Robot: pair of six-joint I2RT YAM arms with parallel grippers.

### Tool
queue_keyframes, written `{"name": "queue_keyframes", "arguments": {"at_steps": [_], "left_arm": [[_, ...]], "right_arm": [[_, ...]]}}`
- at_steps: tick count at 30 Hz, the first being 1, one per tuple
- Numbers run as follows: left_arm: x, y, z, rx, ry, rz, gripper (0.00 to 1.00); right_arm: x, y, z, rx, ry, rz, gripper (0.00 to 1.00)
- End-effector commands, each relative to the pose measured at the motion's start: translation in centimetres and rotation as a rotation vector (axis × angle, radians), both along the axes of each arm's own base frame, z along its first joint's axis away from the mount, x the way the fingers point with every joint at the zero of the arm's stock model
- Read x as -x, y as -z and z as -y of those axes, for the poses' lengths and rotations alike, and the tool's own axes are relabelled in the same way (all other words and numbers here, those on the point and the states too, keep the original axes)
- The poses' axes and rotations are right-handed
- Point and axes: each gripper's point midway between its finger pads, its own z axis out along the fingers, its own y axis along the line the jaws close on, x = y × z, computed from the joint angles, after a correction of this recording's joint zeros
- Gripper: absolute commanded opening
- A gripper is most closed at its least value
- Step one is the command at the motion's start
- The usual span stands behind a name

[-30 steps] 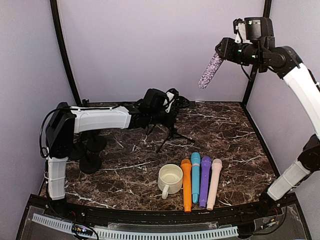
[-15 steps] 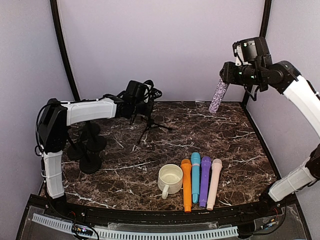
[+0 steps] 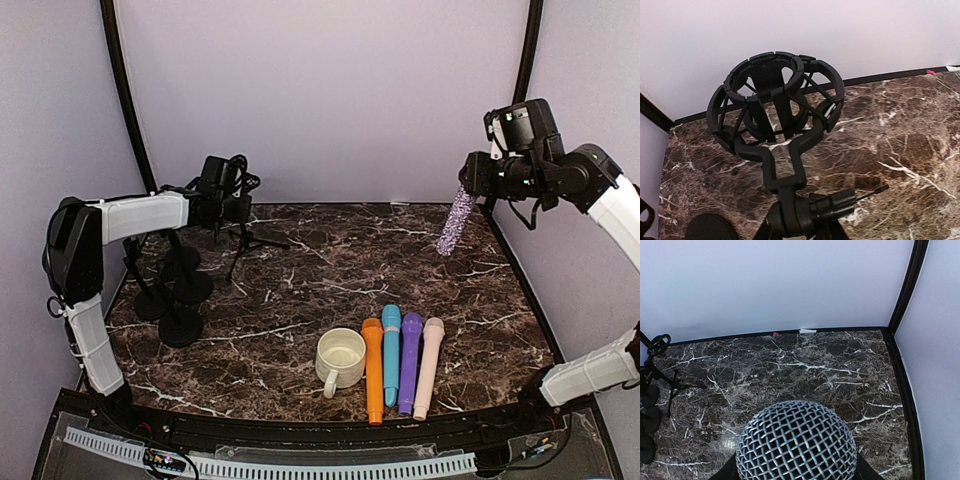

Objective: Remove the microphone from the stand

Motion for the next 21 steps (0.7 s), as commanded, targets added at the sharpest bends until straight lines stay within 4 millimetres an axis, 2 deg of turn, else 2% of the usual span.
{"name": "queue_keyframes", "arguments": {"at_steps": [1, 2, 6, 8, 9, 10, 11, 12, 13, 15, 18, 21], "left_arm": [[3.5, 7.4, -8.9, -0.25, -0.129, -0.279, 0.0], [3.4, 7.5, -9.3, -0.238, -0.135, -0.284, 0.0], [3.0, 7.4, -8.7, -0.197, -0.1, -0.285, 0.0], [2.8, 7.1, -8.3, -0.18, -0.087, -0.284, 0.09], [2.7, 6.8, -8.1, -0.17, -0.083, -0.282, 0.2], [2.6, 6.6, -8.0, -0.167, -0.082, -0.28, 0.27], [2.4, 6.0, -7.9, -0.161, -0.077, -0.275, 0.42], [2.3, 5.6, -7.7, -0.159, -0.071, -0.271, 0.48], [2.0, 4.7, -7.5, -0.152, -0.06, -0.259, 0.6], [1.6, 3.0, -6.9, -0.143, -0.026, -0.236, 0.71], [1.1, -0.1, -6.2, -0.136, 0.019, -0.191, 0.77], [1.6, -2.9, -5.7, -0.117, 0.064, -0.163, 0.8]], "right_arm": [[1.1, 0.3, 1.4, -0.026, 0.038, -0.006, 0.16], [1.4, 0.7, 1.5, -0.029, 0.034, -0.019, 0.16], [2.2, 1.6, 1.6, -0.047, 0.027, -0.045, 0.15], [2.4, 1.9, 1.5, -0.062, 0.024, -0.056, 0.15], [2.6, 2.1, 1.4, -0.068, 0.018, -0.064, 0.15], [2.7, 2.3, 1.4, -0.071, 0.016, -0.073, 0.15], [2.8, 2.5, 1.4, -0.07, 0.014, -0.083, 0.15], [3.1, 2.7, 1.6, -0.064, 0.02, -0.095, 0.15], [3.3, 2.9, 1.8, -0.059, 0.026, -0.107, 0.15], [3.9, 3.4, 2.2, -0.049, 0.033, -0.137, 0.15], [5.0, 4.2, 2.7, -0.037, 0.039, -0.191, 0.16], [6.0, 5.4, 2.9, -0.036, 0.041, -0.248, 0.16]]}}
